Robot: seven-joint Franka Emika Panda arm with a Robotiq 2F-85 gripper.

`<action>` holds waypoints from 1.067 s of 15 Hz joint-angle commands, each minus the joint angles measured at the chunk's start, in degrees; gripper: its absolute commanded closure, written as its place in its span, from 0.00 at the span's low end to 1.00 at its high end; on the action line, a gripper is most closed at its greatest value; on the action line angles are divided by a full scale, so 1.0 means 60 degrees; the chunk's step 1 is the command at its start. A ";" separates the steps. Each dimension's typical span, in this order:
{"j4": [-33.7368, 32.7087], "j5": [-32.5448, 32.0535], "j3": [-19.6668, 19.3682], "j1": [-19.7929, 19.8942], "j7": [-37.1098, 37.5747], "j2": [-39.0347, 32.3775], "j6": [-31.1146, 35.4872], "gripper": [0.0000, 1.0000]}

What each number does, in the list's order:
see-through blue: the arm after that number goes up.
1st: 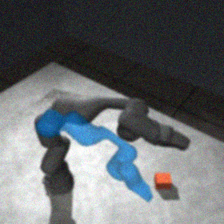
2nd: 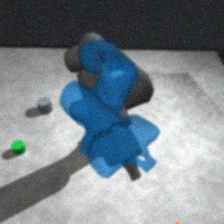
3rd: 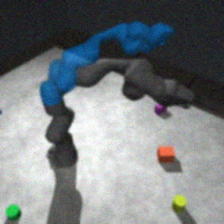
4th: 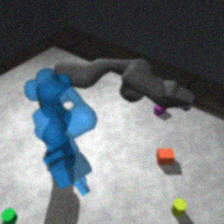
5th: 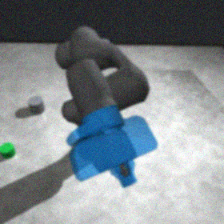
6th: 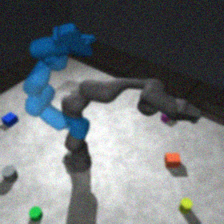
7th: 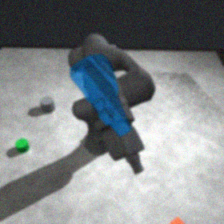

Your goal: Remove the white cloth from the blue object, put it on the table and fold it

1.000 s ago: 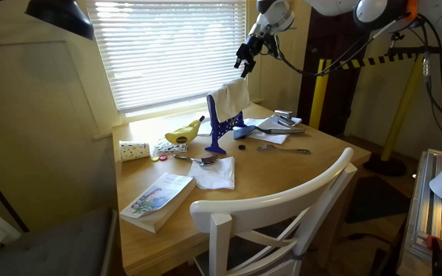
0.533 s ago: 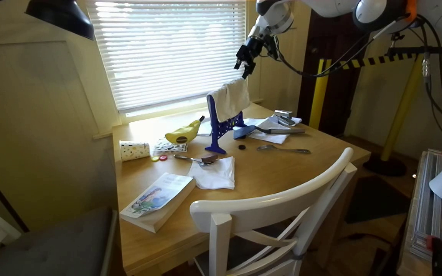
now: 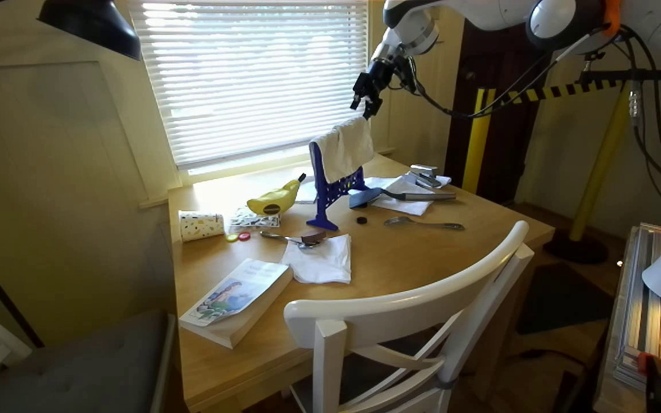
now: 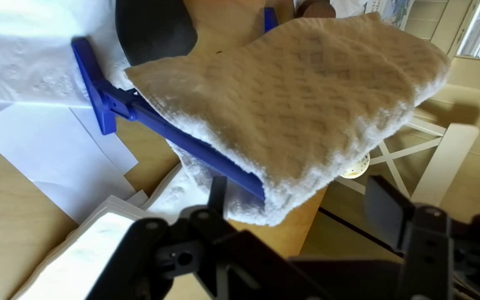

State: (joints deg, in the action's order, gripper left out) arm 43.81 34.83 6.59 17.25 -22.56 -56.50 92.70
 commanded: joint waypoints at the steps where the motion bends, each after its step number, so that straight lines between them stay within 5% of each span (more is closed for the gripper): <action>1: -0.0473 0.0383 0.0181 0.0164 0.0349 -0.0229 -0.0024 0.39; 7: -0.0576 0.0416 0.0175 0.0176 0.0435 -0.0268 0.0060 0.80; 12: -0.0545 0.0430 0.0155 0.0117 0.0389 -0.0330 0.0789 0.66; 14: -0.0529 0.0381 0.0155 0.0089 0.0371 -0.0353 0.1030 0.47; 16: -0.0517 0.0318 0.0146 0.0059 0.0382 -0.0368 0.1148 0.47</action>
State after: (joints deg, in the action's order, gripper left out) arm 42.77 35.90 7.03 17.76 -21.33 -57.11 98.42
